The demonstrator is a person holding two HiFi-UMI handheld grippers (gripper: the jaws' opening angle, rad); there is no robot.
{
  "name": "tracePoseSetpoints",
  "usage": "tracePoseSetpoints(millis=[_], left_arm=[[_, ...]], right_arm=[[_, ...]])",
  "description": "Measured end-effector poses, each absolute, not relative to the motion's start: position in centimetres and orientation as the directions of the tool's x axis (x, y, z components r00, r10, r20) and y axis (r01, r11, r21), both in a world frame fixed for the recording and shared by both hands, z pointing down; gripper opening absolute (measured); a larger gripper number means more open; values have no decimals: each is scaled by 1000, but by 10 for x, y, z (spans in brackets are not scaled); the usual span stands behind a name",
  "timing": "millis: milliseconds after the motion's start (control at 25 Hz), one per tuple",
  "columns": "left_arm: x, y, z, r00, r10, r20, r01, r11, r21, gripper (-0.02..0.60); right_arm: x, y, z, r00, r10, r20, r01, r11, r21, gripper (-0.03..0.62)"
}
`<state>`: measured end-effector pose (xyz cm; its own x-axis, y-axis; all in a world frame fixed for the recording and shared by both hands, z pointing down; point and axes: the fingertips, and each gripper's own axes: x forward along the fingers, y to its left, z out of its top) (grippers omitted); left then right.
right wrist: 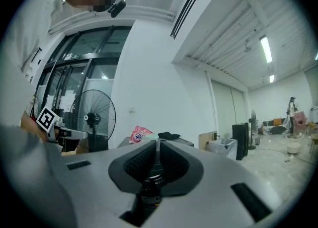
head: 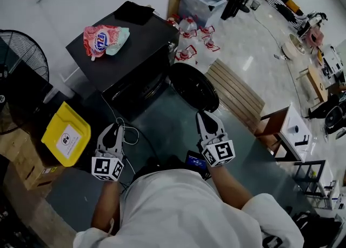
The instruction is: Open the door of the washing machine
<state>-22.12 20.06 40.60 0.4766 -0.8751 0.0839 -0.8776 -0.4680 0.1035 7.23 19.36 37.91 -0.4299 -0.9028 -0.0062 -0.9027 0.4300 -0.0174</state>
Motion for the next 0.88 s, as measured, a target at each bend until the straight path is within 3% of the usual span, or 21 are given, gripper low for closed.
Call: tracePoseSetpoints(millis=[880], left_arm=[[-232,186,407,450,-889,84,-893,-444,78,60]], right_arm=[[62,190,383,-426,-905,-9,-905,426,14,48]])
